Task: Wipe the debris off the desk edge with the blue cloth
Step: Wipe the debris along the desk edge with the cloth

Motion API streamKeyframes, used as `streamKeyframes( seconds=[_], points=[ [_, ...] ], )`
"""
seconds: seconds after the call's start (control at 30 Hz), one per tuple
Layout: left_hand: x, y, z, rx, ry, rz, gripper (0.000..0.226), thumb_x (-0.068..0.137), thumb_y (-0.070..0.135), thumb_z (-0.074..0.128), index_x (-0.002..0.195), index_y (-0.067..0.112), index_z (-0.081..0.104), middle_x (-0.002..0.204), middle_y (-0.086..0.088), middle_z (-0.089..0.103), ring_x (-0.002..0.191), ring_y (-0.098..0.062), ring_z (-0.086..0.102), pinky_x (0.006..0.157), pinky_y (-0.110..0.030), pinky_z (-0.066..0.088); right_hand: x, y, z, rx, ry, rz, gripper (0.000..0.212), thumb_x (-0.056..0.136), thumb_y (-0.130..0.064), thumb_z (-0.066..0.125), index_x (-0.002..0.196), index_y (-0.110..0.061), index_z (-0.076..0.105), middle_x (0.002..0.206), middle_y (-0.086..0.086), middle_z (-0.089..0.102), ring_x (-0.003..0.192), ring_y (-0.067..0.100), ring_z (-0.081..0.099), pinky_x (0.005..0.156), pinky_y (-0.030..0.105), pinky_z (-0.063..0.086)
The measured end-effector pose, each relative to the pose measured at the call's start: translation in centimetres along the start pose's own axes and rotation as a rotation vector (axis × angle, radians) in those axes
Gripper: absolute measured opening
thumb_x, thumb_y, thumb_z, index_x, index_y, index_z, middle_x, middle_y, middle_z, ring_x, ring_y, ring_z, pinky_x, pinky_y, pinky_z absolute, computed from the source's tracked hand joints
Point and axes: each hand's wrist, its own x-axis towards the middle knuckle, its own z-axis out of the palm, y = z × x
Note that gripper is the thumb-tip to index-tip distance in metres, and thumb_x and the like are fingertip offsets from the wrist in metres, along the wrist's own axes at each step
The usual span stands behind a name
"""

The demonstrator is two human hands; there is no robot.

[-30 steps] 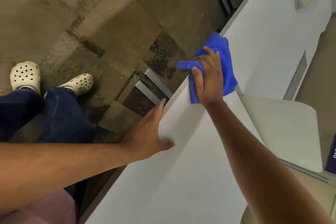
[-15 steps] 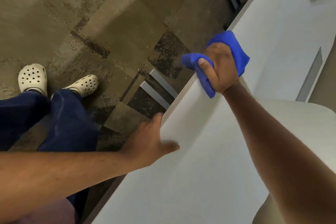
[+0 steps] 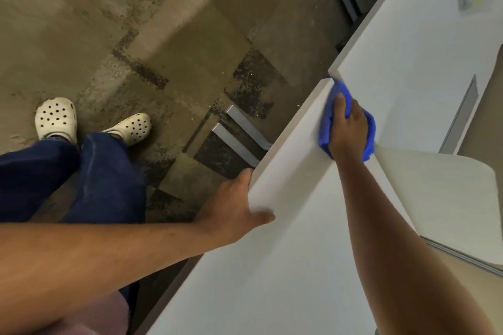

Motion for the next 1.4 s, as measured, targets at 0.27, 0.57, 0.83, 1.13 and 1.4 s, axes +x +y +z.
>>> streamKeyframes(
  seconds=[0.27,0.57,0.83,1.13,1.4],
  points=[
    [0.0,-0.2,0.0,0.013,0.036,0.03,0.071,0.073,0.062,0.08,0.125,0.044,0.037,0.119,0.015,0.062,0.094,-0.003,0.062,0.065,-0.025,0.062,0.1,-4.0,1.5,0.029,0.068,-0.036,0.043,0.109,-0.044,0.035,0.119,-0.017,0.068,0.108,-0.001,0.072,0.107,0.022,0.068,0.106,0.041,0.05],
    [0.1,0.2,-0.3,0.038,0.025,0.014,0.073,0.074,0.059,0.082,0.13,0.043,0.039,0.111,0.024,0.06,0.091,0.0,0.066,0.065,-0.019,0.062,-4.2,-2.9,2.1,-0.007,-0.055,-0.47,0.038,0.11,-0.04,0.041,0.119,-0.019,0.071,0.145,-0.002,0.061,0.155,0.023,0.037,0.128,0.043,0.028],
    [-0.1,0.3,-0.3,-0.007,0.025,0.031,0.072,0.072,0.057,0.086,0.125,0.043,0.04,0.106,0.034,0.054,0.093,0.013,0.059,0.06,0.0,0.047,-1.7,-1.1,0.8,-0.04,-0.373,-1.138,0.032,0.109,-0.039,0.047,0.103,-0.017,0.07,0.098,-0.001,0.07,0.094,0.02,0.06,0.102,0.036,0.045],
    [-0.2,0.7,-0.6,-0.027,-0.004,0.015,0.068,0.073,0.06,0.084,0.124,0.045,0.041,0.111,0.03,0.06,0.094,0.006,0.065,0.06,-0.002,0.051,2.8,-4.3,2.0,-0.029,-0.064,-0.617,0.046,0.105,-0.046,0.041,0.084,-0.016,0.067,0.072,-0.002,0.06,0.069,0.016,0.057,0.079,0.032,0.05],
    [0.0,0.2,-0.3,0.039,-0.015,0.006,0.072,0.073,0.066,0.081,0.124,0.049,0.032,0.118,0.025,0.055,0.098,0.003,0.058,0.055,-0.006,0.048,0.3,2.6,0.0,0.045,0.048,-0.141,0.044,0.106,-0.054,0.035,0.067,-0.032,0.041,0.062,-0.01,0.047,0.061,0.002,0.048,0.064,0.023,0.032]
  ],
)
